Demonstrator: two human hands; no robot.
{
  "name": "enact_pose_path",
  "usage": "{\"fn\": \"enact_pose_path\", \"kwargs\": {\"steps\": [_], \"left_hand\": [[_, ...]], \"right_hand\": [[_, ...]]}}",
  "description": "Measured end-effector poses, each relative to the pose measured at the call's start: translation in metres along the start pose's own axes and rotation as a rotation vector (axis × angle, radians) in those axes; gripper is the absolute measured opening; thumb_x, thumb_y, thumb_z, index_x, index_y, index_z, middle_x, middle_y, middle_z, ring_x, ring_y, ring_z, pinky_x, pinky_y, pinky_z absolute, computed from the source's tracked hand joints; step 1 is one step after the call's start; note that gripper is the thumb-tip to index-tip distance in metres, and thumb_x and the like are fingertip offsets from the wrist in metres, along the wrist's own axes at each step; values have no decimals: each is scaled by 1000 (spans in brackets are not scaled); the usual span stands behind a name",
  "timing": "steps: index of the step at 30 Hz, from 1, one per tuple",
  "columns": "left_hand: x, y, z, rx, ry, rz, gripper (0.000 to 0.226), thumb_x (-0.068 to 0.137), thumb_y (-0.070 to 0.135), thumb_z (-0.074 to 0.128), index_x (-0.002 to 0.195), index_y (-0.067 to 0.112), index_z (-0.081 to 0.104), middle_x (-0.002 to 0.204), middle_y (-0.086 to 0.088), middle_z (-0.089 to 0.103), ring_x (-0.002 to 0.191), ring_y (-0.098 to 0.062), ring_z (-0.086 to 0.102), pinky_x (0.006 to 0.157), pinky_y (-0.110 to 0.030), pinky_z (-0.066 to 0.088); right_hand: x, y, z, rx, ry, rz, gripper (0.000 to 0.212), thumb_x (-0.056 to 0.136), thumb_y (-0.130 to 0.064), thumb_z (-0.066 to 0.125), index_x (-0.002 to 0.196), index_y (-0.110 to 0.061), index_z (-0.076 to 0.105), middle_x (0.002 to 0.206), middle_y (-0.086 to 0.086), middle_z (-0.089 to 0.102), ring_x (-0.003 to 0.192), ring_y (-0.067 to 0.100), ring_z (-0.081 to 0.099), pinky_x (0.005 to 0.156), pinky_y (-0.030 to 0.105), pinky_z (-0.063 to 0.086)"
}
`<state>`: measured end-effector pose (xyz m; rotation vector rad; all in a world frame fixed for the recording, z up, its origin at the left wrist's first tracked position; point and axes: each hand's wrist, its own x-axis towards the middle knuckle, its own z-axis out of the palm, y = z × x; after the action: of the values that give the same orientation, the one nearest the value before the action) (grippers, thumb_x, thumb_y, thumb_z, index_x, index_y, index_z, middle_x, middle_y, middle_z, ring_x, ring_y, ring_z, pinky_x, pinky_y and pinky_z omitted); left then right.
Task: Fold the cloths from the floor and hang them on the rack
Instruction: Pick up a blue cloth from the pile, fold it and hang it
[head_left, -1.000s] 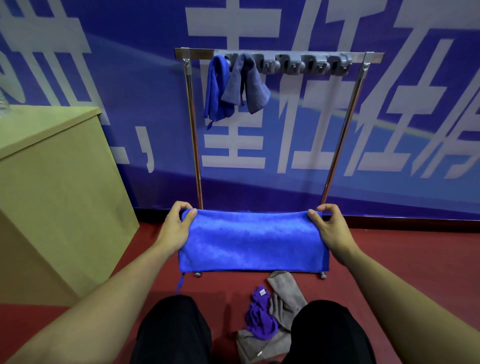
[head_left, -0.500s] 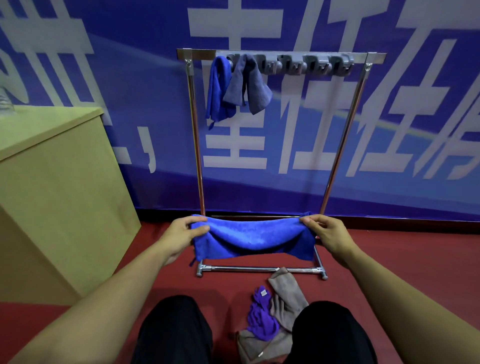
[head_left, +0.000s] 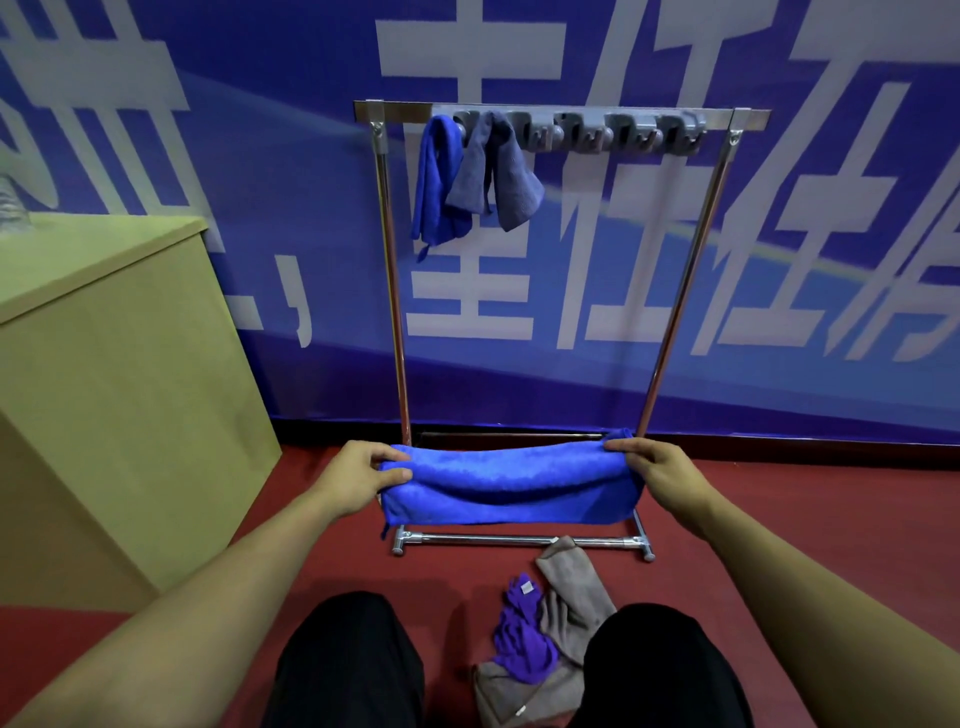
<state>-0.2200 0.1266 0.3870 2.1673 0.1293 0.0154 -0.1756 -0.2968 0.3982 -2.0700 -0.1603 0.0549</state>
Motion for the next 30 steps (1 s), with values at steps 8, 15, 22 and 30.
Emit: {"fn": "enact_pose_path", "kwargs": {"steps": [8,15,22,30], "left_hand": [[-3,11,-5,68,95,47,39,77,13,86,115,9,74,93,2,72,71,1,59,72,-13,48],[-5,13,-8,-15,119,15,55,75,-1,84,128,1,66,85,-13,76,52,13,55,58,-5,45],[-7,11,-14,238,150,32,51,73,20,89,122,11,73,111,-15,75,104,-31,69,86,-27,46],[-10,2,-20,357,84,31,15,82,28,82,97,27,79,88,12,71,84,-12,65,74,-25,43]], "right_hand": [[-4,-7,-5,-50,12,28,43,77,-12,84,118,-15,71,107,4,71,95,14,67,70,12,55],[-4,0,-10,-29,1,48,49,74,-11,86,120,-12,70,108,6,74,94,14,71,85,32,58],[-3,1,-11,-157,-79,33,41,76,-16,85,115,-15,72,100,2,75,85,9,69,73,17,55],[-6,0,-10,-334,-131,-11,8,88,-21,74,95,-16,76,81,2,72,70,12,59,67,29,49]]}}
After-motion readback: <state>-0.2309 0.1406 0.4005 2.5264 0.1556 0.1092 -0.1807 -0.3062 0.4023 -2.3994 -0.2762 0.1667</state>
